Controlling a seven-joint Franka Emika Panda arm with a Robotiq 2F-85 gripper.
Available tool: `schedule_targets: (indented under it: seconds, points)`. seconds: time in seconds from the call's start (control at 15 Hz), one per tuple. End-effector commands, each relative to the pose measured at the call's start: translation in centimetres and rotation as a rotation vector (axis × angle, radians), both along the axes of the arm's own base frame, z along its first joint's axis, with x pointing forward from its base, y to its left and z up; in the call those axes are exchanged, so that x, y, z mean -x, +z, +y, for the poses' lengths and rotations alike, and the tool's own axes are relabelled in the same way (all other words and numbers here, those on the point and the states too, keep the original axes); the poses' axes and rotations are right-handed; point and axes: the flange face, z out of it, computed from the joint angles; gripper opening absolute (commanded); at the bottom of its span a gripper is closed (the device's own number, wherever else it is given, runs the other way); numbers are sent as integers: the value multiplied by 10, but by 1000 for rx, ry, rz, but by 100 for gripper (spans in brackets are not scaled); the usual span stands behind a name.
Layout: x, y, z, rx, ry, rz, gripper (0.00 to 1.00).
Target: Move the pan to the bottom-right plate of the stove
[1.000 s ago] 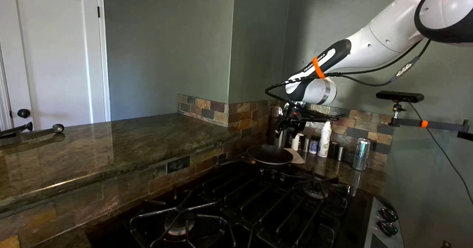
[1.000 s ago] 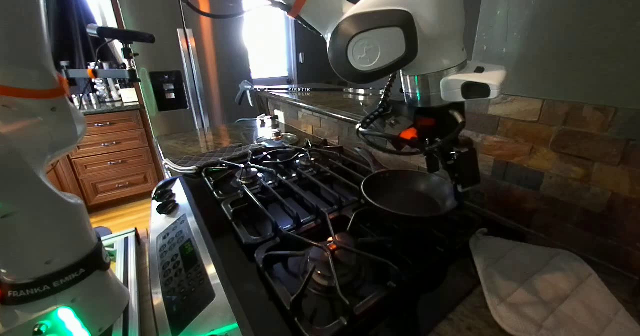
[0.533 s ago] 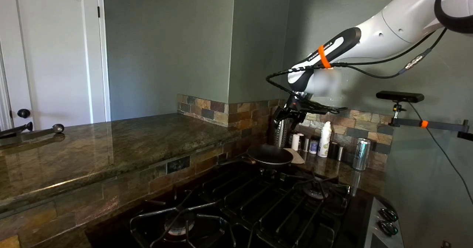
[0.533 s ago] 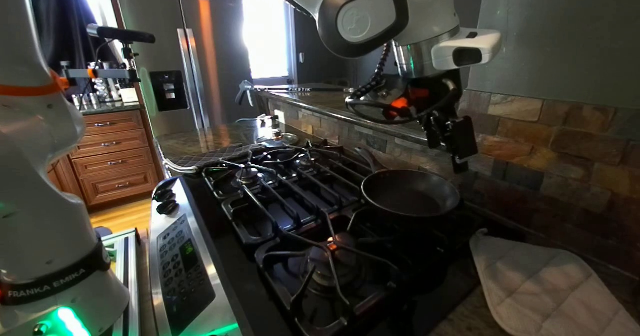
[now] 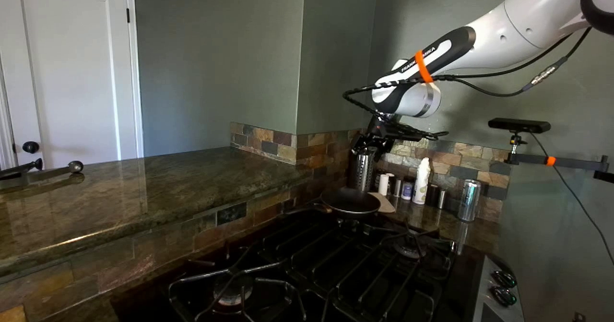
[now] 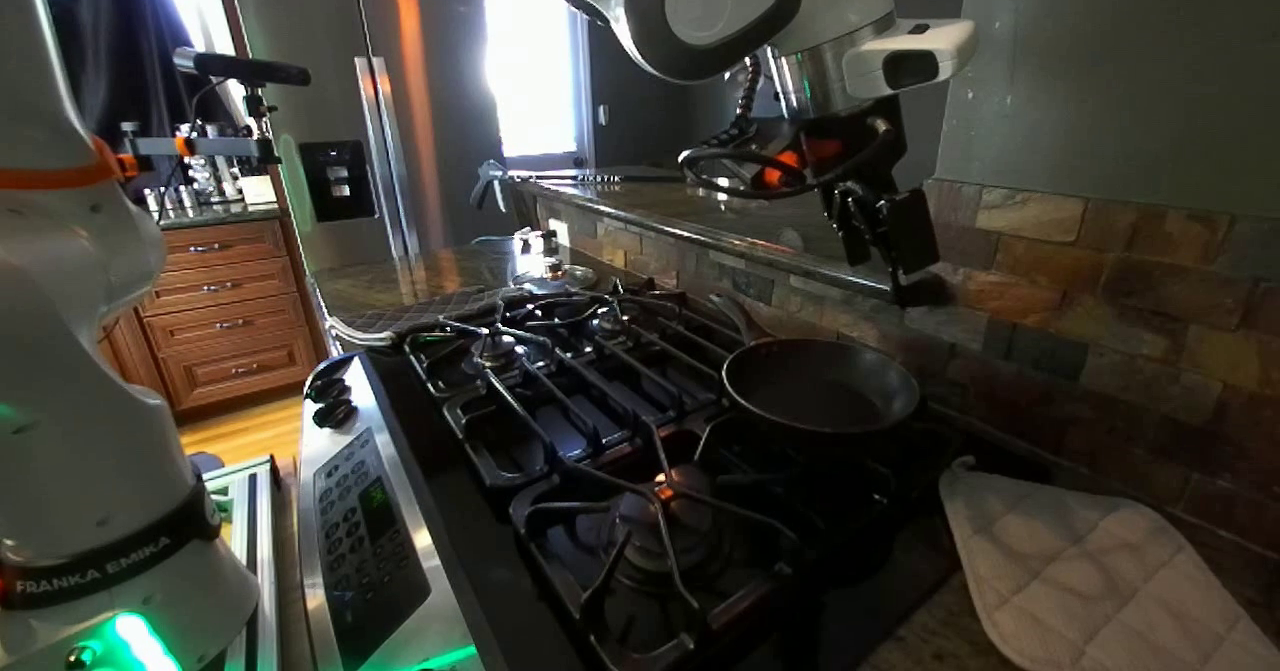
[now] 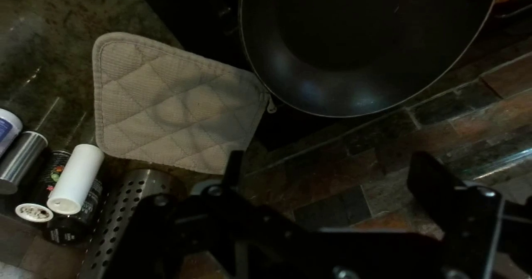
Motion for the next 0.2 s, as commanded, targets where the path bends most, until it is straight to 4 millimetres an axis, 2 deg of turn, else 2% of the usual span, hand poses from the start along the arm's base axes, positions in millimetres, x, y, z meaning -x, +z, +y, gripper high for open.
schedule_targets:
  seconds: [0.0,0.13]
  points:
    - [0,2,2,3,-3,7,100]
    - [-1,3,4,7,-11,9,100]
